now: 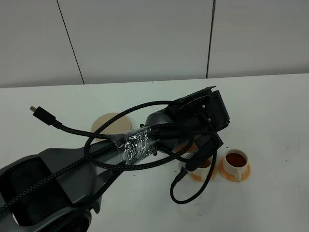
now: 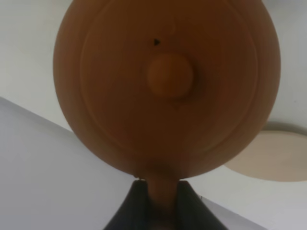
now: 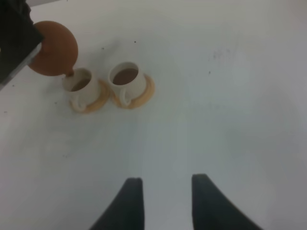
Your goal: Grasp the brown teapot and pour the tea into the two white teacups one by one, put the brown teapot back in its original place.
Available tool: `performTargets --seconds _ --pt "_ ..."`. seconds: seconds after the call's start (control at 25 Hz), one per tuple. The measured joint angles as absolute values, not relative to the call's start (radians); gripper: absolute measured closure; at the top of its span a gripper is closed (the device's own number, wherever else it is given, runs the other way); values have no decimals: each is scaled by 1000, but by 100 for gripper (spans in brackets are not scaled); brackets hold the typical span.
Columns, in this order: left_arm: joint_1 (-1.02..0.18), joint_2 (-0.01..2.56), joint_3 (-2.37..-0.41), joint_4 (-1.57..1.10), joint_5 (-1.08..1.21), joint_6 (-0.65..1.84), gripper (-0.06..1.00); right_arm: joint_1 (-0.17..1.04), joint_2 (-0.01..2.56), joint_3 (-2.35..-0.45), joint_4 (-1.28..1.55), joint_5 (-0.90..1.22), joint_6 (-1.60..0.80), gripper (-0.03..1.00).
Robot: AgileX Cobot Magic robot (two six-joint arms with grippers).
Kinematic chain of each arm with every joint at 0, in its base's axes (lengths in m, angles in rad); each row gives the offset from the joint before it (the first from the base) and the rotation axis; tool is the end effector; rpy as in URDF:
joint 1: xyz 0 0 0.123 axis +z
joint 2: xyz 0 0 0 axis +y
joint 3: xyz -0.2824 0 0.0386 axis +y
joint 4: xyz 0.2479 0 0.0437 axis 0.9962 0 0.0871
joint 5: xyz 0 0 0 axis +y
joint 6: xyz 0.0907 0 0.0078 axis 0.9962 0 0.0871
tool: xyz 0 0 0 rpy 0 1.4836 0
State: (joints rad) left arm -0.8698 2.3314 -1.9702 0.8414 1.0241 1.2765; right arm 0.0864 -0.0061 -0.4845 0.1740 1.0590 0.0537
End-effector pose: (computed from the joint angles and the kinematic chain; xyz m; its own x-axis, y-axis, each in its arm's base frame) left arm 0.3677 -0.3457 0.1915 0.5264 0.5394 0.6572 0.4675 -0.8293 0.3062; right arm -0.0057 0.0133 0.2740 -0.4814 0.0963 -0.8712 -0.1536 0.9693 0.1921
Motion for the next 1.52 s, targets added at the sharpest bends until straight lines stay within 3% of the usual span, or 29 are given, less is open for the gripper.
performTargets --seconds 1.52 --pt "-902 2331 -1970 916 1008 1260 78 86 -6 -484 174 1059 54 73"
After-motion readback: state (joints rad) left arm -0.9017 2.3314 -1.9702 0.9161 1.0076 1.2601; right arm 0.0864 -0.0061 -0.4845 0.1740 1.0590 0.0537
